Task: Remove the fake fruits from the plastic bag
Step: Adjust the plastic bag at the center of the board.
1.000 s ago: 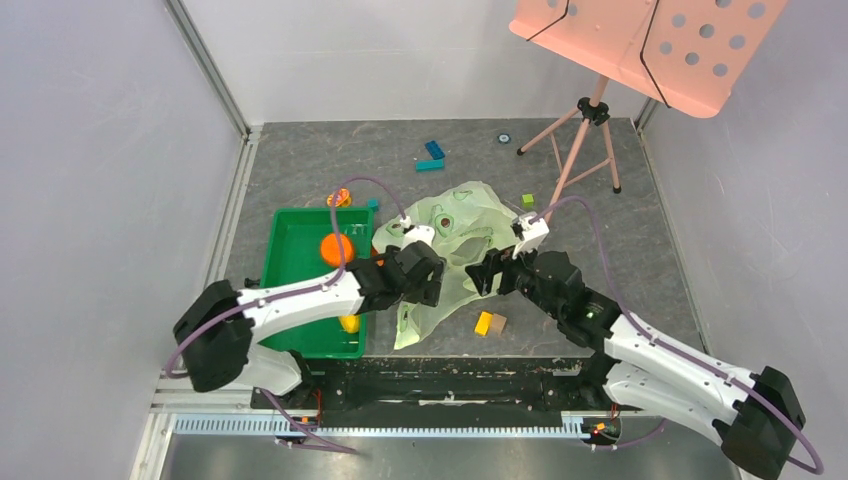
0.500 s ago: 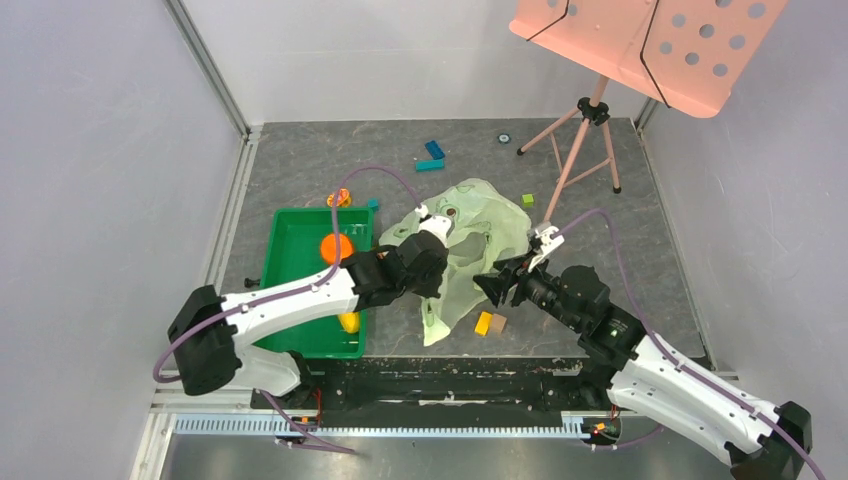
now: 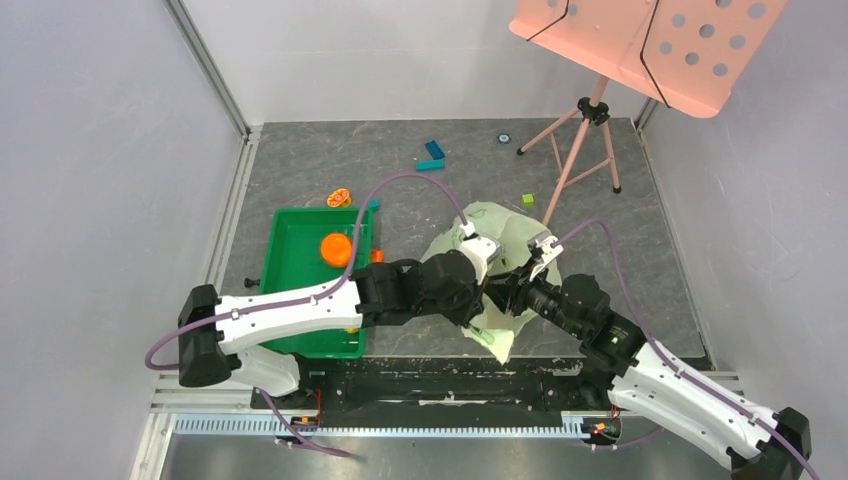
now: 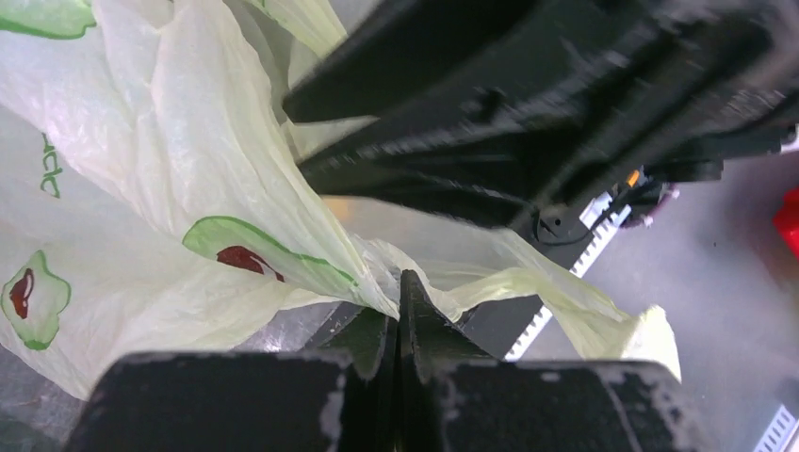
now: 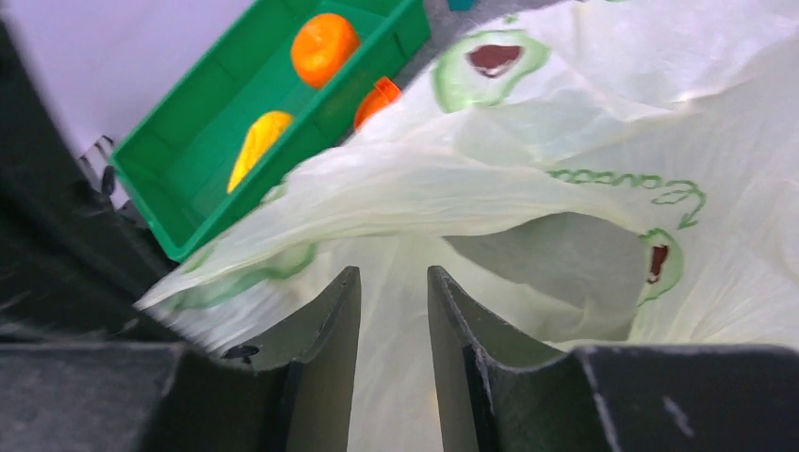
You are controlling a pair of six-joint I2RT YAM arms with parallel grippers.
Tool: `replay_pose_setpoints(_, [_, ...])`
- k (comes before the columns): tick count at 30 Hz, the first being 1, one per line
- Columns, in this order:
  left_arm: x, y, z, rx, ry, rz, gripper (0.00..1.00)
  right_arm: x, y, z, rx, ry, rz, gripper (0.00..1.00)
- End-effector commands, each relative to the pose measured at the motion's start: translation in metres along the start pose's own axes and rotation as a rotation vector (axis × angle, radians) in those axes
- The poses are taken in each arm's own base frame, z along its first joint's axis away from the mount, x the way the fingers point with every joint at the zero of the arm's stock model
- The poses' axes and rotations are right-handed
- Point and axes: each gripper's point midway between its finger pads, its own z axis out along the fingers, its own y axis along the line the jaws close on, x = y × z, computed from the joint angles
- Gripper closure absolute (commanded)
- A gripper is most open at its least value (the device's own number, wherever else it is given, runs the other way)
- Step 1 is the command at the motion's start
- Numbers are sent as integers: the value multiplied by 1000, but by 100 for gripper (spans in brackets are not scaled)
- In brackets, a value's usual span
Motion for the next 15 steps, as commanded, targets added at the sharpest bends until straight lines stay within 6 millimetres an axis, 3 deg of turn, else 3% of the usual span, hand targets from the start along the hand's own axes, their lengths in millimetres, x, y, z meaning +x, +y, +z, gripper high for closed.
replay_pose_setpoints(1, [13, -8, -11, 17, 25, -2, 98, 19, -24, 0, 123, 18, 60, 65])
replay_pose_setpoints(3, [18, -4, -16, 11, 22, -11, 98, 25, -32, 0, 160, 16, 81, 66])
replay_pose_setpoints(6, [29, 16, -22, -64, 22, -12, 96, 33, -33, 2, 155, 24, 94, 67])
replay_pose_setpoints(10, [48, 46, -27, -172, 31, -15, 83, 45, -36, 7, 159, 45, 120, 64])
replay_pose_setpoints(15, [62, 58, -30, -202, 42, -26, 74, 51, -41, 20, 180, 12, 200, 61])
